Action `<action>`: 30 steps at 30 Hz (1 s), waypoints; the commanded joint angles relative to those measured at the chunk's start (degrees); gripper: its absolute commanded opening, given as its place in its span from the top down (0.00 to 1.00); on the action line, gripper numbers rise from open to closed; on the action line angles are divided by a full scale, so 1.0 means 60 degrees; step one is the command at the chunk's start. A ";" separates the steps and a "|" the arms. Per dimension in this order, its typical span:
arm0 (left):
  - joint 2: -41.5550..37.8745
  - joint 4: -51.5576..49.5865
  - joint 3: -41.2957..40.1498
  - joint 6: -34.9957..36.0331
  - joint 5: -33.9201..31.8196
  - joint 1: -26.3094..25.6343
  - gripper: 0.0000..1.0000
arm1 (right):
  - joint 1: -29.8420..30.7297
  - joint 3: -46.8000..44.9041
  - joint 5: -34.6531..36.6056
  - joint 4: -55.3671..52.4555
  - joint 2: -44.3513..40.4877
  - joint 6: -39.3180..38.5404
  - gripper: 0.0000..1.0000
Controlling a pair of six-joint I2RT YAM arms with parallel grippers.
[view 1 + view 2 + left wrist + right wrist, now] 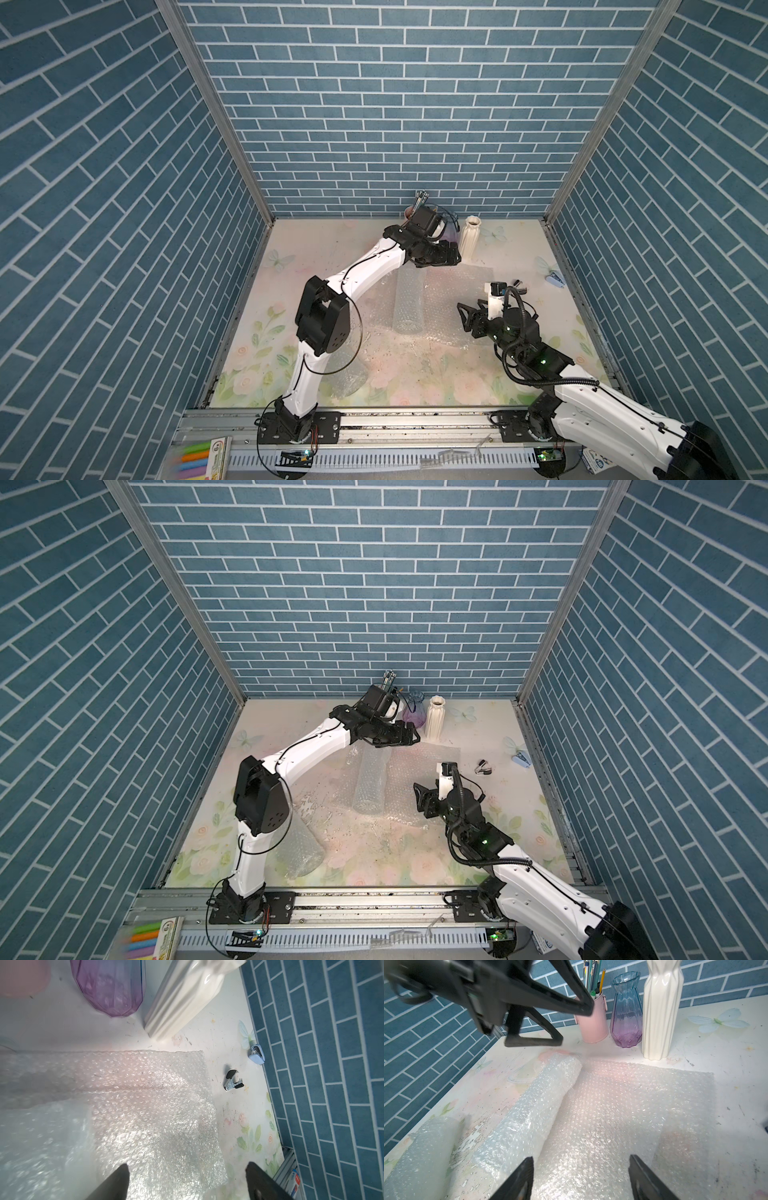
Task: Unwrap the vase from the bubble wrap
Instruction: Unwrap the bubble wrap.
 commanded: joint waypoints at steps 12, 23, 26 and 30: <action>-0.5430 0.1539 -0.6898 -0.0638 -0.0845 0.0863 0.03 | 0.0027 0.0525 -0.1049 -0.0072 0.0694 -0.0311 0.17; -0.7772 0.2812 -1.0330 -0.1863 -0.1255 0.1380 0.00 | 0.0096 0.2966 -0.2105 -0.1094 0.2105 -0.1542 0.08; -0.7845 0.3225 -1.0851 -0.2223 -0.1149 0.1391 0.01 | 0.0127 0.3074 -0.2098 -0.0936 0.2379 -0.1808 0.08; -0.7754 0.3278 -1.1140 -0.2409 -0.1112 0.1391 0.00 | 0.0185 0.2812 -0.2038 -0.0530 0.2637 -0.1833 0.09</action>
